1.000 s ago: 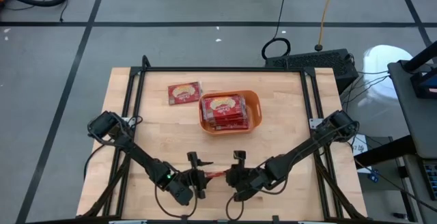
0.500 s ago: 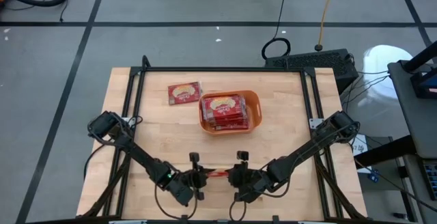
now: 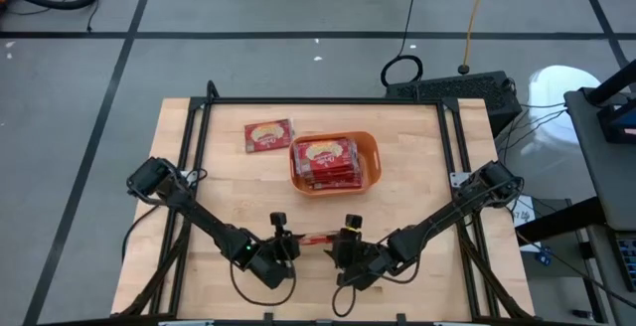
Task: Sort popcorn bags into baskets
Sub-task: Put the red popcorn bag into the orange bin
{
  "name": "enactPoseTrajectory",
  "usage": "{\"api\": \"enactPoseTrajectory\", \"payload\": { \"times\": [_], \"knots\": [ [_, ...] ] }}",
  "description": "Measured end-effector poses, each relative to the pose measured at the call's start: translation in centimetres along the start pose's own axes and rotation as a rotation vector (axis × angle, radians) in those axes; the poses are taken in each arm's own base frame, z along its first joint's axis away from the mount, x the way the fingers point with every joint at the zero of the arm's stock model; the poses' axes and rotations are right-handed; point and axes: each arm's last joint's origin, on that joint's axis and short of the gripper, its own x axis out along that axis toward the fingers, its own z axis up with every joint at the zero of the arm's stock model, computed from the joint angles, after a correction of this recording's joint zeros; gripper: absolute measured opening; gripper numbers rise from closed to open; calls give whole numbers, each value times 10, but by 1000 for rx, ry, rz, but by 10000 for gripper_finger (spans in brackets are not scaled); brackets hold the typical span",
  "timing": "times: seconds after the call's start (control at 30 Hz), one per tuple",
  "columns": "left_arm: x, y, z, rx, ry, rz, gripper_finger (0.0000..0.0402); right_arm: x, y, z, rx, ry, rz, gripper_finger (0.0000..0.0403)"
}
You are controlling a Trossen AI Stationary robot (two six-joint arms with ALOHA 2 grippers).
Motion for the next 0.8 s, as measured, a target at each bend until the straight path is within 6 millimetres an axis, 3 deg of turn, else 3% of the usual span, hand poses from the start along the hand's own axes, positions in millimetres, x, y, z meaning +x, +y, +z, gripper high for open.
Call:
{"api": "enactPoseTrajectory", "payload": {
  "times": [0.2, 0.37, 0.8],
  "knots": [
    [-12, 8, 10, -44, -23, -17, 14, 2, 1, 7, -125, -71, -16, 154],
    [-15, 7, 10, -48, -20, -35, 7, 4, -2, 5, -116, -44, -28, 119],
    [-16, 6, 8, -71, -10, -44, 31, 4, -4, 1, -141, -7, -32, 35]
  ]
}}
